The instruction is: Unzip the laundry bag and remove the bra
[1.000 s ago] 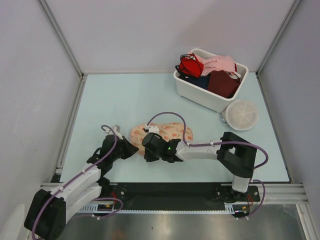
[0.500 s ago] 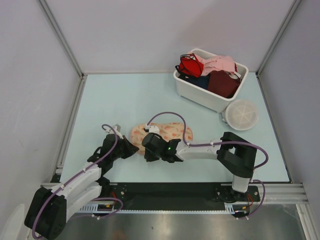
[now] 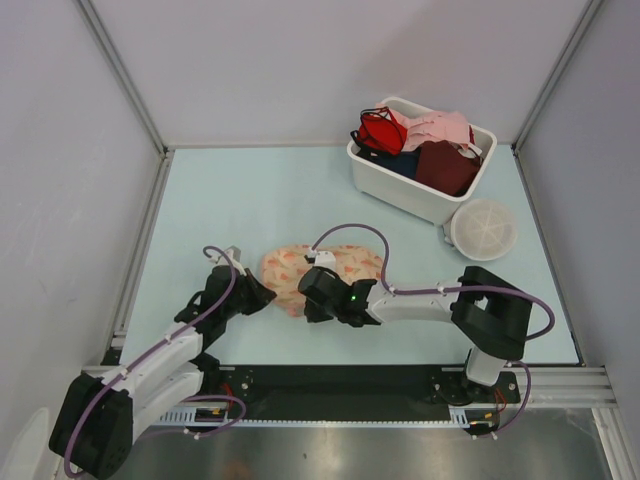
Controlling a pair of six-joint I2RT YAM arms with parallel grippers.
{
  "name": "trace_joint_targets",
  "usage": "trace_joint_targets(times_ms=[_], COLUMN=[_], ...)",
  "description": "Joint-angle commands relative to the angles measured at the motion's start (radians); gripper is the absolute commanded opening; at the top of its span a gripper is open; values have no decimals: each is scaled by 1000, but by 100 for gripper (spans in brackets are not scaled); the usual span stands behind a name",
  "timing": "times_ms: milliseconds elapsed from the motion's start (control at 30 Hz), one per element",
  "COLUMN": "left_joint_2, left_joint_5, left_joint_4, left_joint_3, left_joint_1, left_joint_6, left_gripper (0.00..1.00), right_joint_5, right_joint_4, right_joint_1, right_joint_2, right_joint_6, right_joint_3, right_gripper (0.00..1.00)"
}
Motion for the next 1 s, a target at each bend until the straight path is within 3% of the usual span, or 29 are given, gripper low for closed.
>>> trace_joint_targets(times_ms=[0,433,533,567,633,667,733,767,867,967], left_joint_2=[11,120,172,195,209,212,209,203,166,120], left_joint_5=[-69,-107,-106,-100,-80,-80,-49,-46,-38,-27], left_joint_4=[-10,15,18,21,23,26,26,21,9,-5], left_joint_3=[44,147,196,208,233,236,236,228,199,158], left_joint_1=[18,21,20,20,20,20,20,20,20,20], left_joint_6=[43,117,140,144,150,152,150,144,129,109], left_gripper=[0,2,11,23,33,44,56,67,78,81], right_joint_5=[65,59,56,55,56,56,58,59,62,61], right_joint_4=[-43,-38,-40,-38,-40,-40,-40,-41,-38,-30], right_joint_1=[-22,-24,-17,-13,-13,-10,-8,-8,-7,-5], right_joint_2=[-75,-90,-81,-80,-78,-78,-80,-81,-84,-84], right_joint_6=[29,30,24,26,22,22,22,22,21,19], right_joint_3=[-42,-55,-45,-37,-35,-34,-31,-32,-32,-28], right_gripper=[0,0,0,0,0,0,0,0,0,0])
